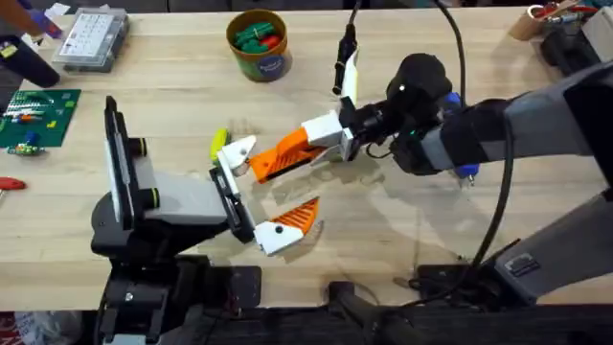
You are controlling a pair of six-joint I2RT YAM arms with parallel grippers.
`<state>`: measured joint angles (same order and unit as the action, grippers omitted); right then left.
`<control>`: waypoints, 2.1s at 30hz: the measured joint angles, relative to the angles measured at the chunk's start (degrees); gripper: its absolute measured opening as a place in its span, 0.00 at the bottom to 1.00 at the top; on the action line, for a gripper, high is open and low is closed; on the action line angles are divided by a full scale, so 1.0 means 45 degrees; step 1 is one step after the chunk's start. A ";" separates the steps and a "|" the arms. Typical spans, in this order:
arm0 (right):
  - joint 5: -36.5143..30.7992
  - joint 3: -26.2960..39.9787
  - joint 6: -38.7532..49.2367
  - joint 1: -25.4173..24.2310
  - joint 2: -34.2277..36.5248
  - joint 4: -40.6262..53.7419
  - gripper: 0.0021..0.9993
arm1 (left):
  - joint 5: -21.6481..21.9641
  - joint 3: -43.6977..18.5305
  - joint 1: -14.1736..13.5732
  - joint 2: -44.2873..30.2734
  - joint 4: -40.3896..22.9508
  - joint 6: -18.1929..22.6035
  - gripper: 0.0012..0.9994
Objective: Pick up the gripper from the table and insert it into the empty holder that is missing its gripper. Then pick up a screw, insert it into the mounting hole, and use the screwdriver to tighten it. Finally, clean up the table by picking up the vegetable and placing it into the bucket.
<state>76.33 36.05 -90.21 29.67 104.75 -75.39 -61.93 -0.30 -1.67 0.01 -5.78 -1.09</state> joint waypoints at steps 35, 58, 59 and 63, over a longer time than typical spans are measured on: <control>-0.0798 0.0000 -0.0257 -0.0020 0.0000 -0.0374 0.01 | 0.0000 0.0000 0.0000 -0.0002 0.0000 0.0002 0.99; -0.0922 0.0075 -0.0207 0.0154 0.0000 -0.0293 0.01 | 0.0078 0.0000 0.0024 0.0000 0.0005 0.0004 0.99; -0.0861 0.0144 -0.0167 0.0151 0.0000 -0.0178 0.01 | 0.0094 0.0000 0.0024 0.0000 0.0006 0.0007 0.99; -0.0439 0.0839 0.0493 0.0141 0.0000 0.1841 0.01 | 0.0179 0.0000 0.0092 -0.0001 0.0006 -0.0161 0.99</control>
<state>74.36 39.83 -87.99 30.30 104.75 -67.10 -61.13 -0.30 -1.26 0.01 -5.75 -1.82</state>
